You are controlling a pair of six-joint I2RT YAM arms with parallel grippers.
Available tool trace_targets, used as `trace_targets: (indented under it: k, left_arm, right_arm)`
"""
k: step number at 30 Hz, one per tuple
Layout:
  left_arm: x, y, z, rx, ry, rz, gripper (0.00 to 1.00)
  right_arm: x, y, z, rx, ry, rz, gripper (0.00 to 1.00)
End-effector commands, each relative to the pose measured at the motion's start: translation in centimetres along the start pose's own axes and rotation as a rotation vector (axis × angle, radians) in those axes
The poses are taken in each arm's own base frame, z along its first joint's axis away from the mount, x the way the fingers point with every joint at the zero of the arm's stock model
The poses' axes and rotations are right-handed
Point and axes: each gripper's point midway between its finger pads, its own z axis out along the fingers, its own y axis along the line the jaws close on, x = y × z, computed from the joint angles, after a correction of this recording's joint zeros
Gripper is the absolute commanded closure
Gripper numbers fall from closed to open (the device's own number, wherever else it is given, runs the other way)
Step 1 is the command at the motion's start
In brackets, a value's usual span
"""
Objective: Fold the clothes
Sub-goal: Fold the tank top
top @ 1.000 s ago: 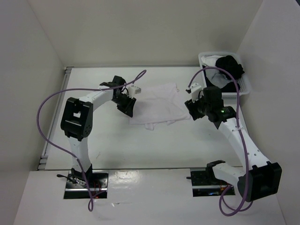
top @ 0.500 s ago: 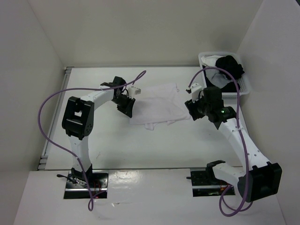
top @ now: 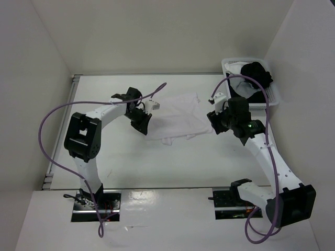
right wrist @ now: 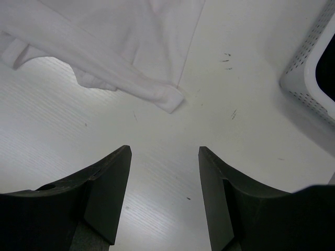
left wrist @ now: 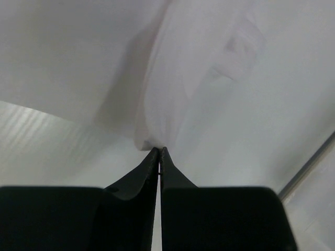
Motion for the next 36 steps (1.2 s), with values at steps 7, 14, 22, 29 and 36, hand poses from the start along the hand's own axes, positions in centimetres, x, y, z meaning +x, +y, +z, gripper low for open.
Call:
trace_targets:
  k: [7,14,22,29,36]
  left_arm:
    - [3.4,-7.4,-1.1,0.154,0.082,0.192,0.89]
    - [6.5,-10.0,0.0,0.218,0.21,0.264,0.86]
    - [7.4,-11.1,0.0,0.195,0.249,0.318,0.86]
    - [1.3,-8.1,-3.7,-0.027,-0.027,0.252,0.48]
    - [-2.7,-6.8,-4.7,-0.111,-0.132,0.237,0.22]
  right_arm:
    - [-1.8,-0.6,-1.0,0.026,-0.074,0.003,0.38]
    - [-1.5,-0.7,-1.5,0.032,-0.062,-0.014,0.38]
    - [-1.9,-1.0,-2.1,0.044,-0.067,-0.024,0.38]
    - [-2.1,-1.0,-2.3,0.047,-0.076,-0.016,0.38]
    - [-1.4,-0.5,-2.0,0.032,-0.062,-0.005,0.38]
